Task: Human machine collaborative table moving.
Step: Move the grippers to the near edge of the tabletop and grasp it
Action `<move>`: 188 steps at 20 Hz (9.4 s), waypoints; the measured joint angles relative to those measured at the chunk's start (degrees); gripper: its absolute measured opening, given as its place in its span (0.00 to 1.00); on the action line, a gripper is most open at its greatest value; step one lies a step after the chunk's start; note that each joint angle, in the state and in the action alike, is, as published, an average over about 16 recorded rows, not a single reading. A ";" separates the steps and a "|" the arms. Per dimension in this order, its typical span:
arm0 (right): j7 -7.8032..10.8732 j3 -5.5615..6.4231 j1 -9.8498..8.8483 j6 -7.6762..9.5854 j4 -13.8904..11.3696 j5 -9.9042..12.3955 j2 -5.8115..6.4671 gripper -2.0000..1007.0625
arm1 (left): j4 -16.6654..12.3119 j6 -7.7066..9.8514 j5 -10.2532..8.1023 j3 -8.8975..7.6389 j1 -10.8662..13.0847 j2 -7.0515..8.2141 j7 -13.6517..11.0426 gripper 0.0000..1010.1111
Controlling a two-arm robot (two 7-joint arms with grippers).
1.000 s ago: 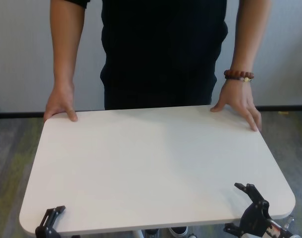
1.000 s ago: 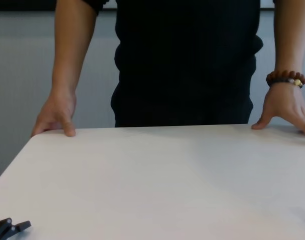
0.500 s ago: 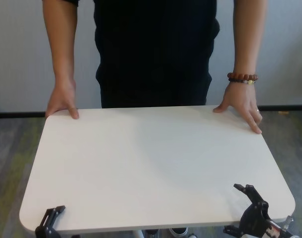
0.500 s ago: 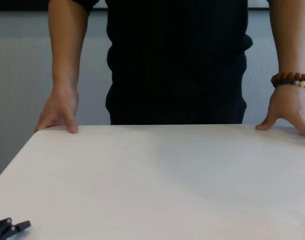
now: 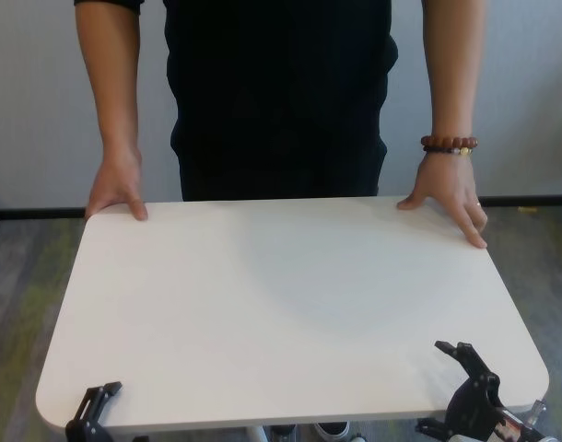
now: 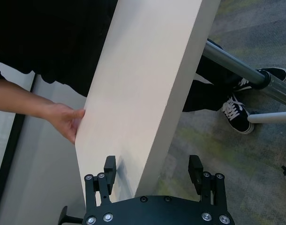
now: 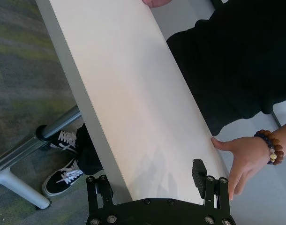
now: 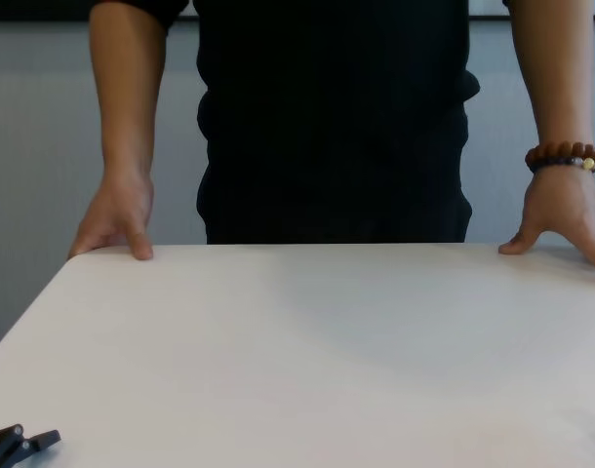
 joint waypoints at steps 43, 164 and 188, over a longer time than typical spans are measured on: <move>-0.02 0.00 0.01 0.08 -0.01 -0.04 0.04 0.99 | 2.78 5.38 18.15 1.44 -0.33 -4.83 8.13 0.99; -9.16 -5.32 1.08 8.38 0.95 -23.71 -0.38 0.99 | 3.10 5.22 18.86 0.66 -0.08 -5.79 7.99 0.99; -8.90 -5.46 1.10 8.81 0.91 -24.01 -0.34 0.53 | 3.11 5.23 18.87 0.66 -0.08 -5.79 8.00 0.44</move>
